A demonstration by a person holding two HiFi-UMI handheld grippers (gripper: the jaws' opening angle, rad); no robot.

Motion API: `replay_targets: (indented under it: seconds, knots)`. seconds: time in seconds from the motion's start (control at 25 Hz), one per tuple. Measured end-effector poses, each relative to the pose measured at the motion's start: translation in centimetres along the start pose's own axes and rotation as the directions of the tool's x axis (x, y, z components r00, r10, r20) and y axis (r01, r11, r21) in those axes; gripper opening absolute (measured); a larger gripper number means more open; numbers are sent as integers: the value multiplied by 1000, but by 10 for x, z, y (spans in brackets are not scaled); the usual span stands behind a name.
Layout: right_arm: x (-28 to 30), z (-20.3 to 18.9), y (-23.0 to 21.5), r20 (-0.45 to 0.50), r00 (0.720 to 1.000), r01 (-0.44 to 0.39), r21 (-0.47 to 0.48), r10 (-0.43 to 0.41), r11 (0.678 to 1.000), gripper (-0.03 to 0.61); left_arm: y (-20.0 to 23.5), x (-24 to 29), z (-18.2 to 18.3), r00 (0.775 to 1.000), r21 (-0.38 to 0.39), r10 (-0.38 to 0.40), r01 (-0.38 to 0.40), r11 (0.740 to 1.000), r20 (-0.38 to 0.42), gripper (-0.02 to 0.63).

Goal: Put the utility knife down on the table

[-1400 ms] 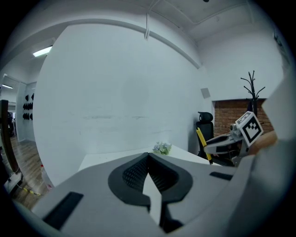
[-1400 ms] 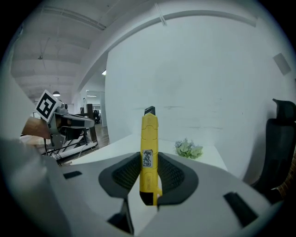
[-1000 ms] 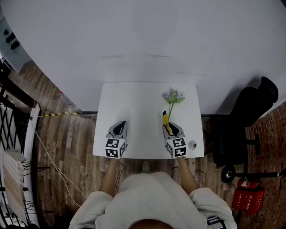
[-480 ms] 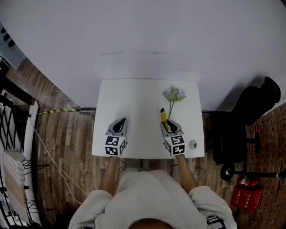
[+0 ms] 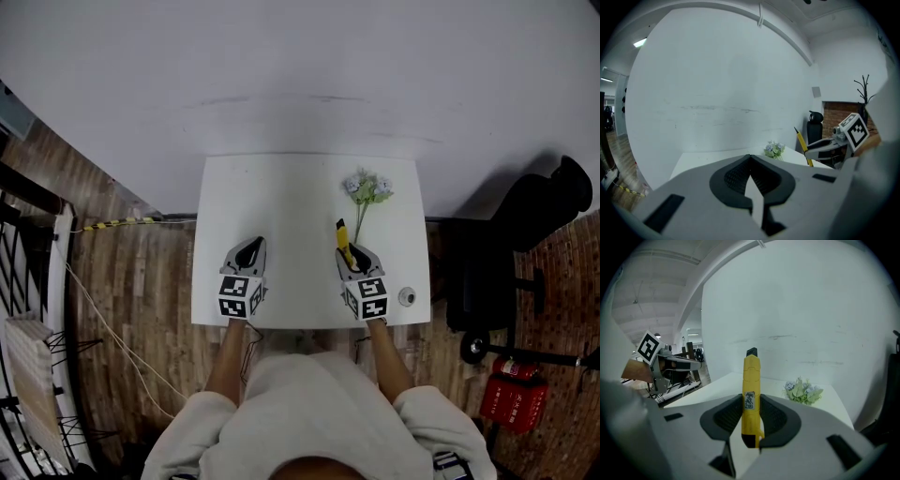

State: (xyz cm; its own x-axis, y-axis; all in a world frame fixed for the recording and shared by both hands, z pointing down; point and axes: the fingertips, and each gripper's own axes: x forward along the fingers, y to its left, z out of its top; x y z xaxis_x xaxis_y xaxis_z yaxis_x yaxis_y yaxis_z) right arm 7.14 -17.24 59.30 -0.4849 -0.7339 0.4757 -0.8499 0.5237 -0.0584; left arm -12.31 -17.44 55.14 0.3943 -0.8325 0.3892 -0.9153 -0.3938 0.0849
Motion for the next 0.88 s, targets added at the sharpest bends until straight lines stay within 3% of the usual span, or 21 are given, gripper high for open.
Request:
replay_targets:
  seconds: [0.88]
  knots:
    - [47, -49, 10, -135, 990, -29, 38, 34, 999, 110, 22, 33, -52, 994, -65, -32, 26, 998, -104, 6]
